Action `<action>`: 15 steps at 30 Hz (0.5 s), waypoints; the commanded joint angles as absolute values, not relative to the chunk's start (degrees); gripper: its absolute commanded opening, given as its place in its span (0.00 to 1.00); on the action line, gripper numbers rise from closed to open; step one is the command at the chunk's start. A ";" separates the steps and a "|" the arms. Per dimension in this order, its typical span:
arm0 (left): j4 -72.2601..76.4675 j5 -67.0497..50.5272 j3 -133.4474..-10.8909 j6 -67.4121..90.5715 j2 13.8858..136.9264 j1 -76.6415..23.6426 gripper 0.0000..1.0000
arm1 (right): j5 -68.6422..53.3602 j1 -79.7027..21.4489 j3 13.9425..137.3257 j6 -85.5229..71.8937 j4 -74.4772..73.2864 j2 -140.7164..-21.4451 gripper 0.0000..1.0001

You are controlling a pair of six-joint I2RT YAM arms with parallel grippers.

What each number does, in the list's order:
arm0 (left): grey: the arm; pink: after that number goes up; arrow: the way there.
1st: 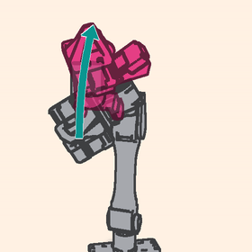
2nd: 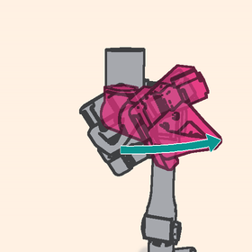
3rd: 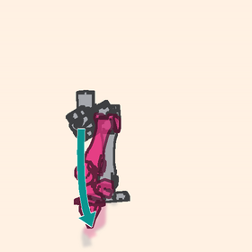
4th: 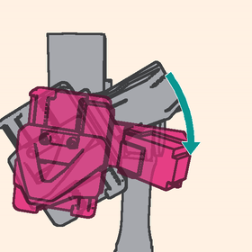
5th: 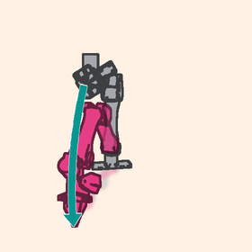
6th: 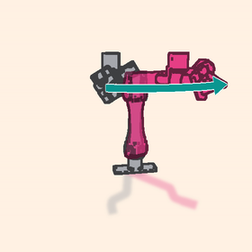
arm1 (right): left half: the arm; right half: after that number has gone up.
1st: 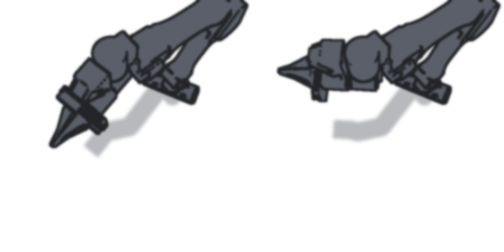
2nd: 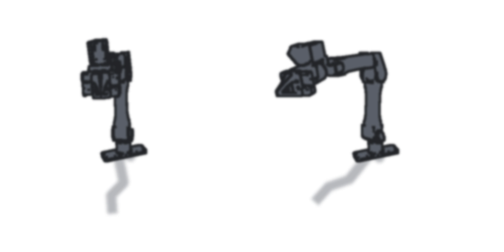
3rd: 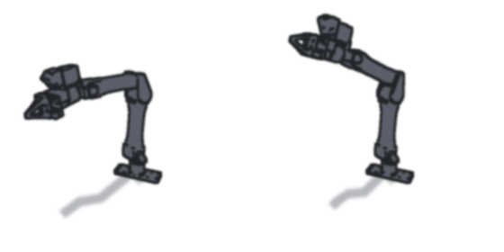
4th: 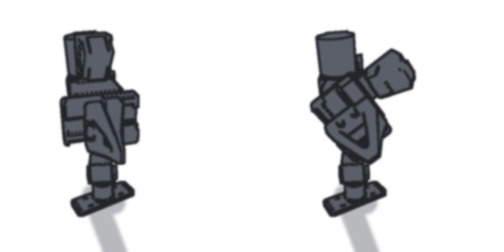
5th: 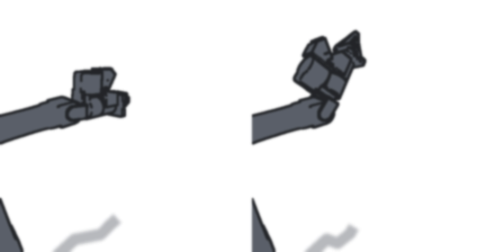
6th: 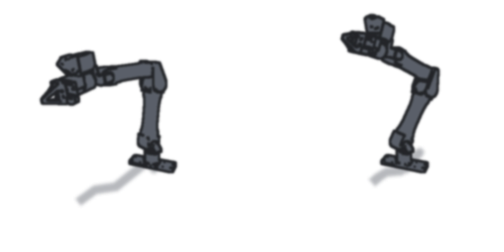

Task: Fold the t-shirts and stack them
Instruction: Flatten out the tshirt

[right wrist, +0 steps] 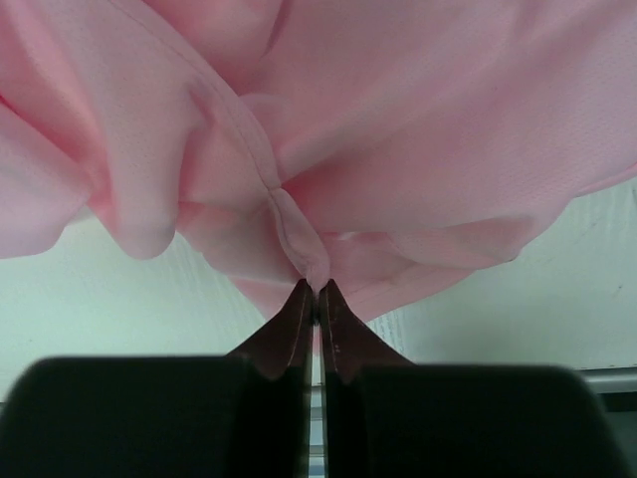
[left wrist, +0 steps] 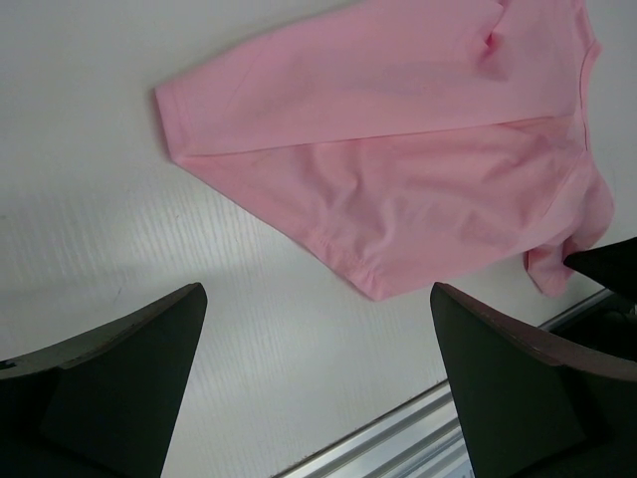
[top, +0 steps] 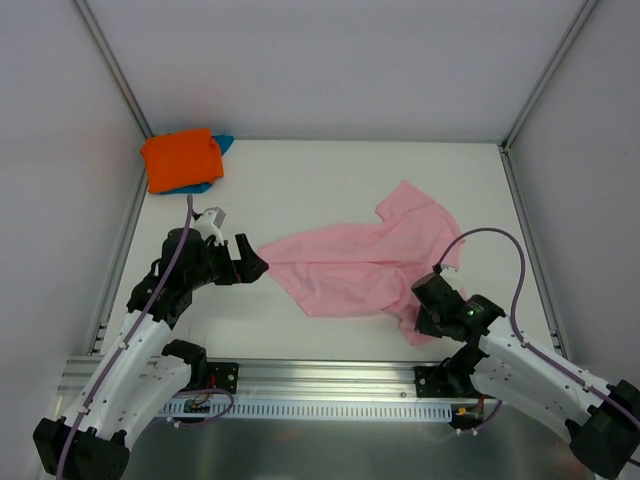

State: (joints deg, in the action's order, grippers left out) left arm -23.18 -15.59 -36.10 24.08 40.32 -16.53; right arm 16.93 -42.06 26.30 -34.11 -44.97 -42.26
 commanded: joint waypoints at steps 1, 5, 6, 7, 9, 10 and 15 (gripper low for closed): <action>-22.94 -14.33 -36.91 24.17 39.29 -16.96 0.99 | 15.91 -42.71 25.58 -35.68 -42.10 -43.24 0.00; -22.06 -15.64 -36.04 24.43 39.37 -16.96 0.98 | 16.78 -43.50 27.32 -35.69 -43.06 -42.46 0.01; -21.45 -17.47 -35.60 24.87 39.64 -16.96 0.97 | 17.14 -43.51 27.94 -35.51 -43.50 -42.28 0.01; -20.92 -17.93 -35.07 25.48 40.86 -17.05 0.94 | 17.83 -43.42 28.99 -35.16 -44.29 -42.10 0.01; -21.01 -18.72 -34.63 26.54 43.05 -17.92 0.94 | 18.45 -43.42 29.96 -34.63 -44.82 -42.36 0.01; -21.44 -18.02 -34.28 27.15 44.20 -18.89 0.94 | 18.54 -43.42 30.32 -34.28 -44.91 -42.54 0.01; -18.64 -6.43 -32.26 30.14 48.95 -31.62 0.94 | 17.93 -43.42 30.76 -33.75 -43.07 -44.03 0.00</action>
